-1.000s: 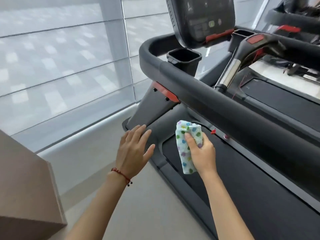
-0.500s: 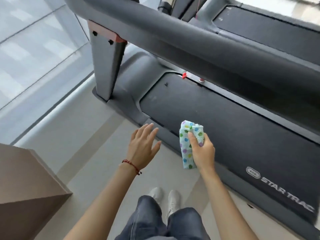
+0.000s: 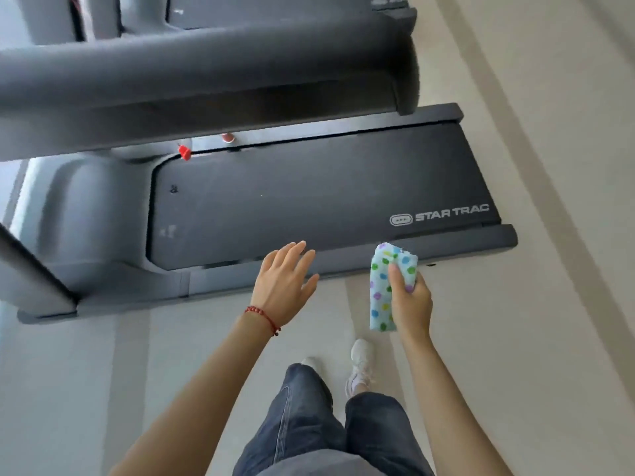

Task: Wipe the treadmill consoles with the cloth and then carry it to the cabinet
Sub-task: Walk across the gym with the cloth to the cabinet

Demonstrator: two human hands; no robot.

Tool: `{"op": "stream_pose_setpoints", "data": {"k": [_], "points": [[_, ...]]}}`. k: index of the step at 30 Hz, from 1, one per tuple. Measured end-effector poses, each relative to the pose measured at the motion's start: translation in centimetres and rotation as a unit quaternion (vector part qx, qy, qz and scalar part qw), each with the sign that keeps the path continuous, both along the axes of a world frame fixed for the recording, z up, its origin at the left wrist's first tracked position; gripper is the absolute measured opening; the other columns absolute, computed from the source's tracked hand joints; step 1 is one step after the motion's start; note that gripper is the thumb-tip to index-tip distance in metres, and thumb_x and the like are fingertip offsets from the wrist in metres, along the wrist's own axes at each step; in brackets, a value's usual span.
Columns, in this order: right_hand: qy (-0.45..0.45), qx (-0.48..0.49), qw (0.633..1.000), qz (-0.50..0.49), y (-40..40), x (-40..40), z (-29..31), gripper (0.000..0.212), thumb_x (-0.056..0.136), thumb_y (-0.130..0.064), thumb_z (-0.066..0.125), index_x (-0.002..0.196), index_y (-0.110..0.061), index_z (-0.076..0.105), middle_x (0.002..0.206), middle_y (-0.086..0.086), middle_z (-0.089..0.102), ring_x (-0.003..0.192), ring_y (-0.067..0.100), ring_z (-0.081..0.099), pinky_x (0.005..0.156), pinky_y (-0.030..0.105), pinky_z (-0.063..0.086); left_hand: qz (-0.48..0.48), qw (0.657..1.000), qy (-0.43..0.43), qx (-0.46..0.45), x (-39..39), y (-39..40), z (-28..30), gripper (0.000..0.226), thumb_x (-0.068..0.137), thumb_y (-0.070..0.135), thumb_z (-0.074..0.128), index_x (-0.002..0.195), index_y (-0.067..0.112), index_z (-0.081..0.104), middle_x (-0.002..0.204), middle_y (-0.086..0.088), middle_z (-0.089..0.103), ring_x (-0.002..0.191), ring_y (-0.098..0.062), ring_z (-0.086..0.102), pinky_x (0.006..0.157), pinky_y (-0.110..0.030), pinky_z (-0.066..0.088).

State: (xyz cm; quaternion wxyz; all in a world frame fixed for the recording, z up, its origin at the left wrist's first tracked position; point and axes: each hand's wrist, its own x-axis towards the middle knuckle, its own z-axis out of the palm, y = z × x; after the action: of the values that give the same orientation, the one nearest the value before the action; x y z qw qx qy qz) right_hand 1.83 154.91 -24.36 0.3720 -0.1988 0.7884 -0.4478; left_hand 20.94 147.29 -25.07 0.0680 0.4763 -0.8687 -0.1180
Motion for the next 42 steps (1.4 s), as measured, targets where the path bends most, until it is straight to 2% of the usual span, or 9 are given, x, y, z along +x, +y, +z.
{"op": "stream_pose_setpoints", "data": {"k": [3, 10, 17, 24, 26, 31, 33, 36, 42], "points": [[0.004, 0.003, 0.998, -0.065, 3.4, -2.9, 0.0, 0.017, 0.091, -0.036, 0.051, 0.094, -0.019, 0.053, 0.078, -0.012, 0.056, 0.072, 0.004, 0.056, 0.054, 0.016, 0.041, -0.079, 0.997, 0.001, -0.005, -4.2, 0.5, -0.1, 0.046, 0.085, 0.036, 0.039, 0.109, 0.006, 0.064, 0.115, -0.013, 0.062, 0.106, -0.031, 0.058, 0.088, -0.042, 0.047], [0.003, -0.004, 0.976, -0.219, 12.2, -11.0, 0.1, 0.018, 0.09, -0.037, 0.052, 0.097, -0.021, 0.053, 0.085, -0.004, 0.057, 0.072, 0.005, 0.056, 0.054, 0.012, 0.039, -0.229, 0.973, 0.013, -0.014, -16.1, 4.2, 0.1, 0.047, 0.086, 0.036, 0.037, 0.109, 0.005, 0.065, 0.114, -0.014, 0.063, 0.105, -0.032, 0.059, 0.087, -0.044, 0.048], [-0.004, -0.004, 0.941, -0.337, 22.1, -20.8, -0.4, 0.021, 0.088, -0.039, 0.055, 0.098, -0.02, 0.058, 0.092, 0.002, 0.063, 0.08, 0.017, 0.061, 0.06, 0.02, 0.044, -0.325, 0.945, 0.038, -0.006, -30.1, 11.2, 0.0, 0.048, 0.087, 0.038, 0.037, 0.11, 0.005, 0.063, 0.115, -0.016, 0.062, 0.105, -0.034, 0.059, 0.086, -0.046, 0.047], [-0.004, -0.005, 0.892, -0.452, 30.0, -28.9, 0.5, 0.02, 0.089, -0.036, 0.055, 0.093, -0.016, 0.057, 0.088, 0.0, 0.06, 0.072, 0.008, 0.056, 0.057, 0.016, 0.042, -0.411, 0.911, 0.036, 0.007, -41.5, 16.6, 0.2, 0.05, 0.089, 0.04, 0.035, 0.115, 0.005, 0.06, 0.119, -0.017, 0.06, 0.108, -0.037, 0.056, 0.088, -0.05, 0.046], [-0.01, -0.004, 0.881, -0.473, 31.1, -30.8, 0.5, 0.021, 0.089, -0.037, 0.054, 0.092, -0.016, 0.057, 0.086, 0.0, 0.06, 0.071, 0.005, 0.056, 0.057, 0.018, 0.042, -0.434, 0.9, 0.043, -0.002, -44.3, 17.5, 0.5, 0.049, 0.089, 0.038, 0.036, 0.113, 0.004, 0.061, 0.118, -0.018, 0.06, 0.106, -0.037, 0.058, 0.087, -0.05, 0.046], [-0.027, -0.011, 0.86, -0.51, 31.4, -36.3, 0.0, 0.026, 0.087, -0.041, 0.055, 0.091, -0.015, 0.059, 0.089, 0.002, 0.064, 0.076, 0.015, 0.06, 0.06, 0.023, 0.045, -0.464, 0.884, 0.051, -0.006, -51.5, 17.9, 0.5, 0.047, 0.088, 0.037, 0.037, 0.112, 0.004, 0.062, 0.117, -0.018, 0.061, 0.106, -0.036, 0.058, 0.086, -0.048, 0.047], [-0.027, -0.014, 0.857, -0.515, 30.8, -39.5, -0.2, 0.026, 0.087, -0.04, 0.055, 0.092, -0.015, 0.06, 0.09, 0.002, 0.065, 0.078, 0.015, 0.061, 0.062, 0.024, 0.046, -0.478, 0.877, 0.049, -0.008, -55.1, 17.6, 0.1, 0.048, 0.089, 0.038, 0.037, 0.113, 0.005, 0.061, 0.118, -0.018, 0.061, 0.106, -0.036, 0.058, 0.086, -0.049, 0.047], [-0.017, -0.016, 0.853, -0.521, 29.6, -45.0, -0.5, 0.025, 0.087, -0.04, 0.056, 0.092, -0.016, 0.06, 0.093, 0.004, 0.065, 0.083, 0.02, 0.062, 0.072, 0.027, 0.047, -0.492, 0.869, 0.049, -0.004, -61.0, 16.6, -0.5, 0.049, 0.089, 0.038, 0.036, 0.114, 0.005, 0.061, 0.119, -0.018, 0.06, 0.107, -0.036, 0.057, 0.087, -0.049, 0.046], [-0.011, -0.013, 0.845, -0.535, 26.3, -57.3, -0.2, 0.027, 0.087, -0.042, 0.056, 0.092, -0.016, 0.06, 0.095, 0.005, 0.066, 0.087, 0.023, 0.064, 0.076, 0.032, 0.051, -0.519, 0.853, 0.049, -0.006, -74.0, 13.0, -0.2, 0.048, 0.088, 0.037, 0.037, 0.111, 0.003, 0.063, 0.117, -0.019, 0.061, 0.106, -0.037, 0.059, 0.084, -0.049, 0.047]]}}
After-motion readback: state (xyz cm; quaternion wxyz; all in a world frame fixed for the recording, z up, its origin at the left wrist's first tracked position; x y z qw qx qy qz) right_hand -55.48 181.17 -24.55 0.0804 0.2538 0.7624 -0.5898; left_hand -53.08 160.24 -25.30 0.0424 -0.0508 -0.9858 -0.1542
